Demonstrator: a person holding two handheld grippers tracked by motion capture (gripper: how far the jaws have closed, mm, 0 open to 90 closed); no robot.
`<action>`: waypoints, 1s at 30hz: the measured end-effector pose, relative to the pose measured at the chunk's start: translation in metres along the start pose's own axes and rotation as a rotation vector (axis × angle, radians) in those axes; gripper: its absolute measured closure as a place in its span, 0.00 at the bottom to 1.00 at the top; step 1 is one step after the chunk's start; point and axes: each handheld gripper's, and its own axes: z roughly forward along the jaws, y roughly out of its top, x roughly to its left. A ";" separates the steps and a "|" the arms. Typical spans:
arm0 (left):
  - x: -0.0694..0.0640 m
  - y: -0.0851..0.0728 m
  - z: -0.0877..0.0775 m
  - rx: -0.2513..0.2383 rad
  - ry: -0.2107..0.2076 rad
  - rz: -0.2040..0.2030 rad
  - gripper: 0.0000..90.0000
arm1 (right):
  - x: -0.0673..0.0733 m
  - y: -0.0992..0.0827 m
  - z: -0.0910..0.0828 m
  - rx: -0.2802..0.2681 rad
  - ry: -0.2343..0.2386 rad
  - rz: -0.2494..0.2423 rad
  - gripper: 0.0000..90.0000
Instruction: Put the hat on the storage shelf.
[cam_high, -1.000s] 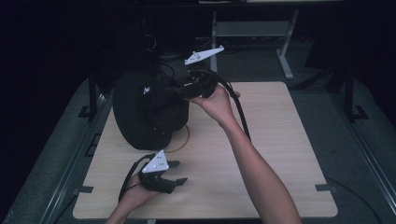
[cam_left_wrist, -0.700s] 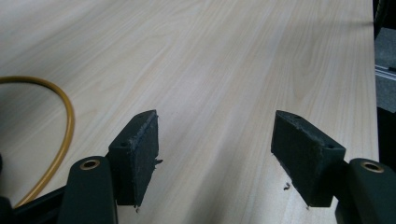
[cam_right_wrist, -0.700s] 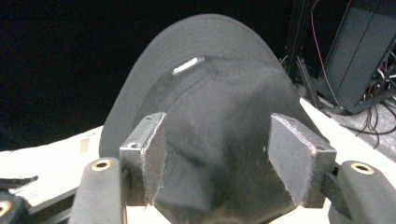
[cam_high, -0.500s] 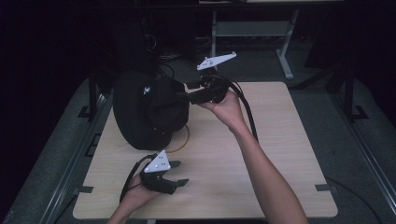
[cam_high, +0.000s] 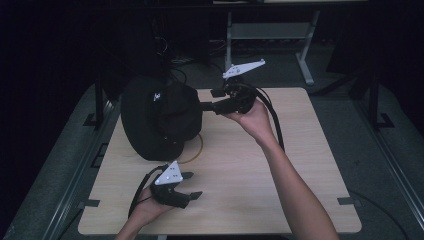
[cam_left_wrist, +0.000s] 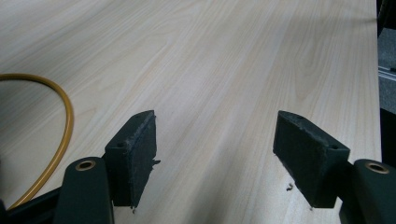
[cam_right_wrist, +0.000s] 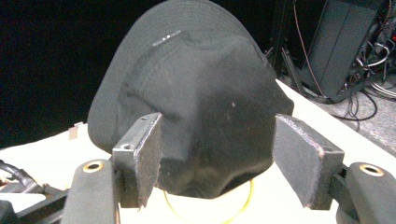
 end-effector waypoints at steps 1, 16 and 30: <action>0.000 0.000 0.000 0.001 -0.002 0.000 0.33 | -0.001 -0.001 -0.001 0.003 -0.002 0.002 0.36; 0.000 -0.001 0.001 0.007 0.004 0.003 0.31 | -0.011 -0.022 -0.015 0.029 -0.030 0.033 0.33; 0.000 -0.001 0.003 0.016 0.000 0.003 0.31 | -0.019 -0.044 -0.030 0.041 -0.053 0.060 0.30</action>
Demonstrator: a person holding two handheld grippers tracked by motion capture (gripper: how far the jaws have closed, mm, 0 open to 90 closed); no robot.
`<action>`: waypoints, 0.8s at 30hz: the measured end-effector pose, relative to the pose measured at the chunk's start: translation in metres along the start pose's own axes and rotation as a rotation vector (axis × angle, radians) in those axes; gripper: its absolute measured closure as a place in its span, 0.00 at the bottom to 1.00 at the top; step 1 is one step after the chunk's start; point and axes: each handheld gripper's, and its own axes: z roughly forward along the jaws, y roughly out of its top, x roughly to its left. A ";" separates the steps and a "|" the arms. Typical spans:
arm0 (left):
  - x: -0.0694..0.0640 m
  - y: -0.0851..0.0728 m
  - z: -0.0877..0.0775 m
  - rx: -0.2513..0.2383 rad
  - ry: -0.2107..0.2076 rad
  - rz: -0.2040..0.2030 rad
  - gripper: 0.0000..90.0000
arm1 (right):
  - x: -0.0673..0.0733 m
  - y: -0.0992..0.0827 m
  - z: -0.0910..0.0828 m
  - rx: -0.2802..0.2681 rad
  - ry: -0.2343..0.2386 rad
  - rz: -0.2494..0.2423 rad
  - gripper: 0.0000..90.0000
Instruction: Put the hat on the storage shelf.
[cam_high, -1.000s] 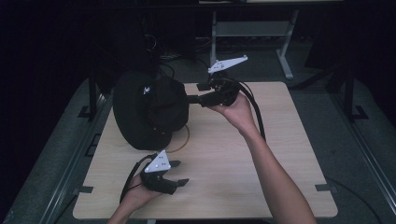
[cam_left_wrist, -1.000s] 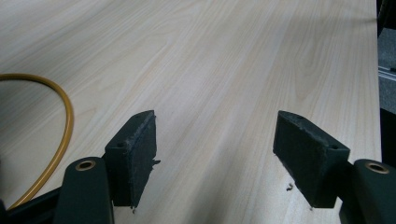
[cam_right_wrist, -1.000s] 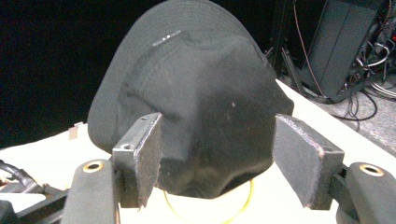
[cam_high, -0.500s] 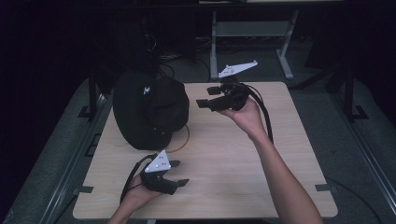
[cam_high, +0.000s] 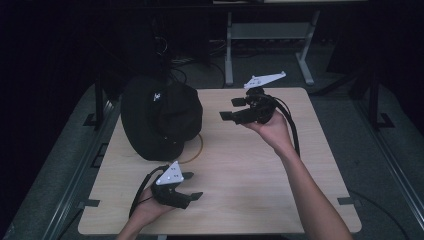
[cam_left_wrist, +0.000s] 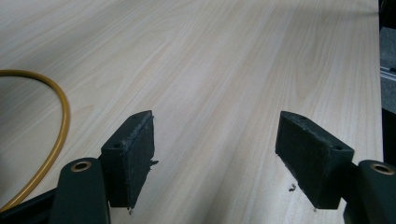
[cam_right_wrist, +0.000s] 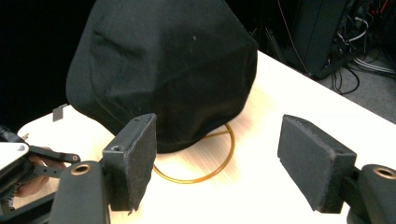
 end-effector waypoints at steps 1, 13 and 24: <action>0.000 0.000 0.000 0.000 -0.002 -0.001 0.31 | -0.001 -0.003 -0.001 0.001 -0.001 0.004 0.30; 0.000 0.000 0.001 0.006 -0.001 0.000 0.31 | -0.011 -0.024 -0.014 0.006 -0.022 0.033 0.30; 0.000 0.000 0.000 0.006 0.000 -0.005 0.31 | -0.017 -0.043 -0.023 0.011 -0.032 0.057 0.30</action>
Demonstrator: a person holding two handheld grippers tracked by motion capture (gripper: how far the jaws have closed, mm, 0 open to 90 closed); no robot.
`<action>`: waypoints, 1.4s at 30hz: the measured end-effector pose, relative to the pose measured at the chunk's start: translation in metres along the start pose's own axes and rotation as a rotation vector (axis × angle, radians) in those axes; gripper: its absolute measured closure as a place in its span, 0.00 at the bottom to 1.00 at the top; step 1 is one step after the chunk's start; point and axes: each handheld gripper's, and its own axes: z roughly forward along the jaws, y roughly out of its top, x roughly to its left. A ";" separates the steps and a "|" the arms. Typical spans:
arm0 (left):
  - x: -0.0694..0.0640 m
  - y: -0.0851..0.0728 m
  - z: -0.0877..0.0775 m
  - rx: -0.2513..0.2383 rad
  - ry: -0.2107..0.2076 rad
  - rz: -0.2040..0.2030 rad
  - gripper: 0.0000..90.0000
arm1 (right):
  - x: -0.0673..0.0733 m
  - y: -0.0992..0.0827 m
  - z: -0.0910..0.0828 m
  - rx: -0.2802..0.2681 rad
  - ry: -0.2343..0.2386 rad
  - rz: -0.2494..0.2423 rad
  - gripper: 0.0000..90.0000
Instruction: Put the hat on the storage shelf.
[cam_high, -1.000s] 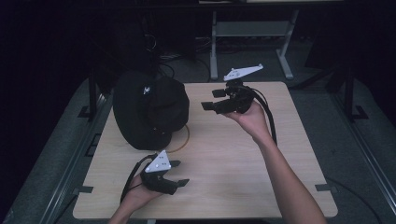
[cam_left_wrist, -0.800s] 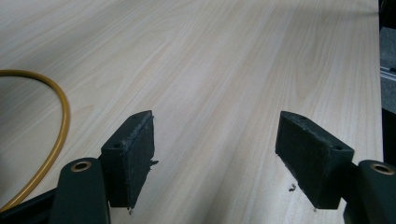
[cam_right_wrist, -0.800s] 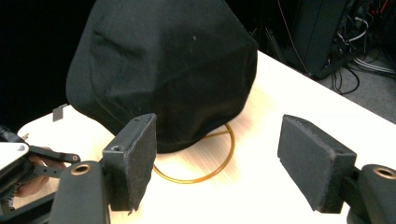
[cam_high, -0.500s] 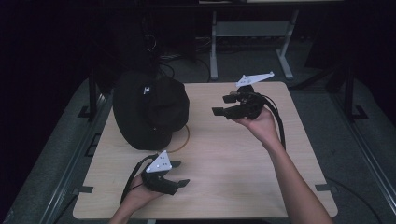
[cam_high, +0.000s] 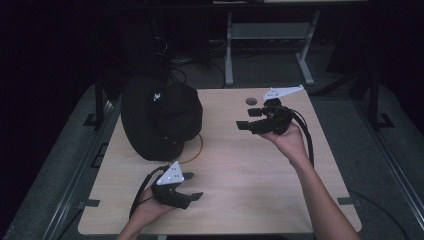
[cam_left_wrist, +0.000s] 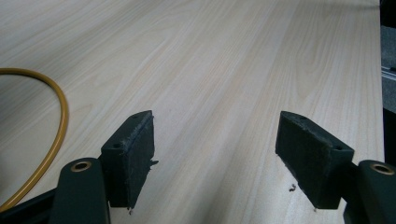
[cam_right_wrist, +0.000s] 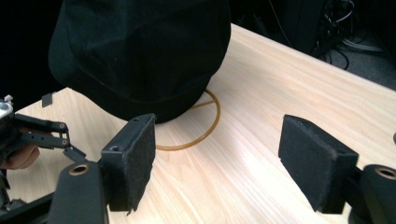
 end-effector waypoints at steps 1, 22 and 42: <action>0.000 0.000 0.000 0.000 0.000 0.000 0.31 | -0.001 -0.002 -0.001 -0.003 -0.001 0.002 0.30; -0.001 0.001 0.002 0.003 -0.004 -0.002 0.31 | -0.012 -0.045 -0.018 0.015 -0.014 0.046 0.29; -0.001 0.000 0.003 -0.002 0.002 -0.006 0.31 | -0.018 -0.083 -0.033 0.032 -0.028 0.087 0.29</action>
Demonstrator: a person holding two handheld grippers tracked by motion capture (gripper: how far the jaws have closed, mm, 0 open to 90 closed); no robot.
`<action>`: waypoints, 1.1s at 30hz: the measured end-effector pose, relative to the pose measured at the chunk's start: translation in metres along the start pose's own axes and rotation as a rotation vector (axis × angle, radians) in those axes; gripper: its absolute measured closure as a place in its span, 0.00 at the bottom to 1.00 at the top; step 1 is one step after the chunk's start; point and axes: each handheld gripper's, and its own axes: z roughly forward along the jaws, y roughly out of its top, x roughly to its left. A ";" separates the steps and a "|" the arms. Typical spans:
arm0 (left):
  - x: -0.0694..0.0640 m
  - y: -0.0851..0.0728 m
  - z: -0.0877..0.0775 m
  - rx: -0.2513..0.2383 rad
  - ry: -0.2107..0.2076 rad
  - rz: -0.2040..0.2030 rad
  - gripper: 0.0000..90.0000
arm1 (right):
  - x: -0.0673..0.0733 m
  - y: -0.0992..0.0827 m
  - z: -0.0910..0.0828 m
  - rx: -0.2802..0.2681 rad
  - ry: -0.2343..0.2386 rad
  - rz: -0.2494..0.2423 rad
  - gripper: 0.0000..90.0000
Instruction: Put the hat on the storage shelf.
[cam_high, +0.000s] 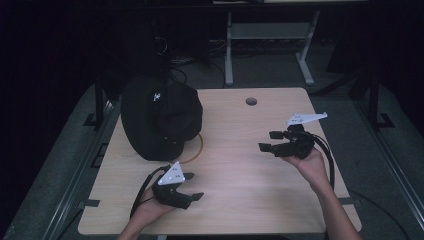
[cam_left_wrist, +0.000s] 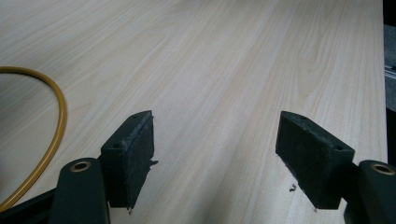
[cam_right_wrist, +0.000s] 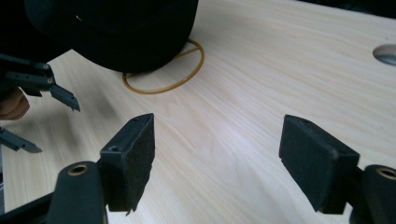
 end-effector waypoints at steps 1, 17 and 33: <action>0.000 0.000 0.000 0.000 0.000 0.000 0.31 | 0.000 -0.002 -0.001 -0.006 -0.003 0.003 0.29; 0.000 0.000 -0.001 0.004 0.002 0.000 0.31 | -0.004 -0.029 -0.012 -0.011 -0.011 0.034 0.29; -0.001 0.000 0.000 0.000 -0.002 -0.004 0.30 | -0.009 -0.064 -0.034 -0.028 -0.035 0.081 0.28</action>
